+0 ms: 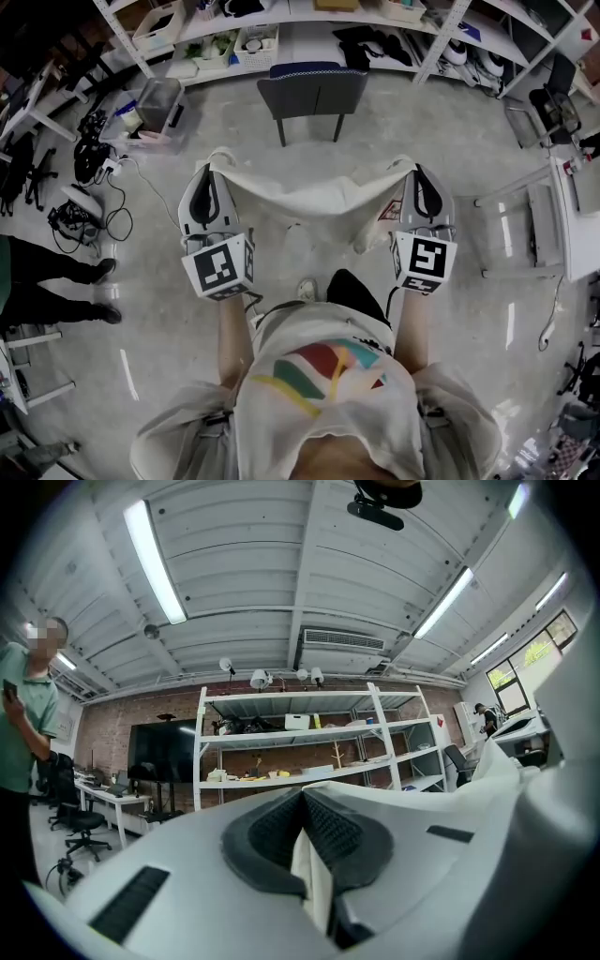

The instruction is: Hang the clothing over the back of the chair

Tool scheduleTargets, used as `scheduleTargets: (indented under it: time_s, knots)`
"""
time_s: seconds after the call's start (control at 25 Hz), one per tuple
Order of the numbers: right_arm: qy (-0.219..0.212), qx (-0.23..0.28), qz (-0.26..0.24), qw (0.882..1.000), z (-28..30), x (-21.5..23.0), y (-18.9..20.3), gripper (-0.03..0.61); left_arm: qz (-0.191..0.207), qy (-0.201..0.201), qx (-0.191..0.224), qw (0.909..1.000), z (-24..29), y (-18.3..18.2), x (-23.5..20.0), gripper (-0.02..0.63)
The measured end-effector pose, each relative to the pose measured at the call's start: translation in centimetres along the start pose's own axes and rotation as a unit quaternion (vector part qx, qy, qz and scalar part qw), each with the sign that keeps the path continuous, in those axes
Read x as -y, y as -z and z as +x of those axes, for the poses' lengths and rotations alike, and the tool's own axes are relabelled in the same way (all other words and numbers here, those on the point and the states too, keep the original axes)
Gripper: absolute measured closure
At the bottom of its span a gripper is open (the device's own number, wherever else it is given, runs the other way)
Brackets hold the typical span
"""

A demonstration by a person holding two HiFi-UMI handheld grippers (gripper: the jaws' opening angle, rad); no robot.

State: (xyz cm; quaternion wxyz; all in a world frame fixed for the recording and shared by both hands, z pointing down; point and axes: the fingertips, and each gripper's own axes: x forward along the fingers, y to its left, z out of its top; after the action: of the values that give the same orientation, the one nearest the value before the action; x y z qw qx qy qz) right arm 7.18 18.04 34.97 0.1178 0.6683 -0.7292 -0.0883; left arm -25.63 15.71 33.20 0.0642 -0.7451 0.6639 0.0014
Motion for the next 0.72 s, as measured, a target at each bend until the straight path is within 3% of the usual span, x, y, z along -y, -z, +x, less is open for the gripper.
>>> scheduleTargets:
  time_s: [0.28,0.72]
  knots:
    - [-0.003,-0.001,0.001,1.0,3.0,0.2,0.4,0.572,-0.006,0.006,-0.004,1.0,2.9,0.4,-0.1,0.6]
    - [-0.03,0.015,-0.011,0.999,12.7,4.0,0.9,0.572,-0.008,-0.032,0.008,0.9994,11.8,1.1,1.2,0.6]
